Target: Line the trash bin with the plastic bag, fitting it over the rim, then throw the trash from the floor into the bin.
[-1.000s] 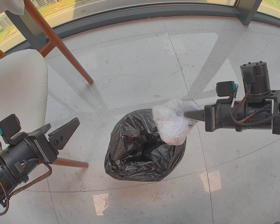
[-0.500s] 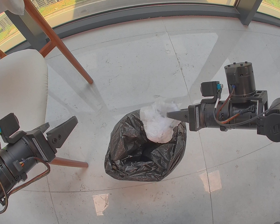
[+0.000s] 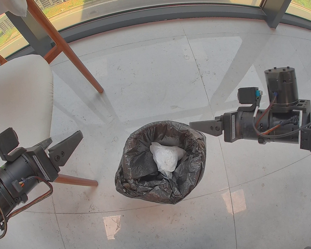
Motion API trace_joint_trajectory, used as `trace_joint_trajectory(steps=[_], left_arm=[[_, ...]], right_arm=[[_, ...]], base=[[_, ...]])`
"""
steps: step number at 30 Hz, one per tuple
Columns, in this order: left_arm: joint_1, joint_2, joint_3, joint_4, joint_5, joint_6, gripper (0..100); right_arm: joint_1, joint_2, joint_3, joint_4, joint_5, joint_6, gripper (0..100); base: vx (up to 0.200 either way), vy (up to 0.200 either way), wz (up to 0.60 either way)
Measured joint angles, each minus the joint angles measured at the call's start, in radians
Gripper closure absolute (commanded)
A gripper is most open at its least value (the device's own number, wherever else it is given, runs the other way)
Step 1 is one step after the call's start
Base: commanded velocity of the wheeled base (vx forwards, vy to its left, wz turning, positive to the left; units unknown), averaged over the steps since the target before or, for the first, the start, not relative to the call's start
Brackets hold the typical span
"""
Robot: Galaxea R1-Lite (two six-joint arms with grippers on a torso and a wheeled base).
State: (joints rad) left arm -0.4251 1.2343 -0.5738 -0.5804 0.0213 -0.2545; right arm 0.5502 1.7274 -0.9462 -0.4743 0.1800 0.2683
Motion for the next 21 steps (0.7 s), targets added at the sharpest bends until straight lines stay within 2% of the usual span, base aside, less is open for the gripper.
trace_joint_trajectory(steps=[8,13,21], left_arm=[[0.069,-0.063,0.057,0.001,0.0,0.006,0],[0.143,-0.134,0.123,0.001,0.0,0.036,0],[0.228,-0.312,0.276,0.006,0.007,0.057,0]], right_arm=[[-0.108,-0.167,0.114,0.001,-0.021,-0.001,0],[-0.23,-0.302,0.198,0.008,-0.029,-0.005,0],[-0.44,-0.58,0.403,0.016,-0.077,-0.012,0]], base=[[0.0,0.0,0.0],[0.0,0.0,0.0],[0.0,0.0,0.0]])
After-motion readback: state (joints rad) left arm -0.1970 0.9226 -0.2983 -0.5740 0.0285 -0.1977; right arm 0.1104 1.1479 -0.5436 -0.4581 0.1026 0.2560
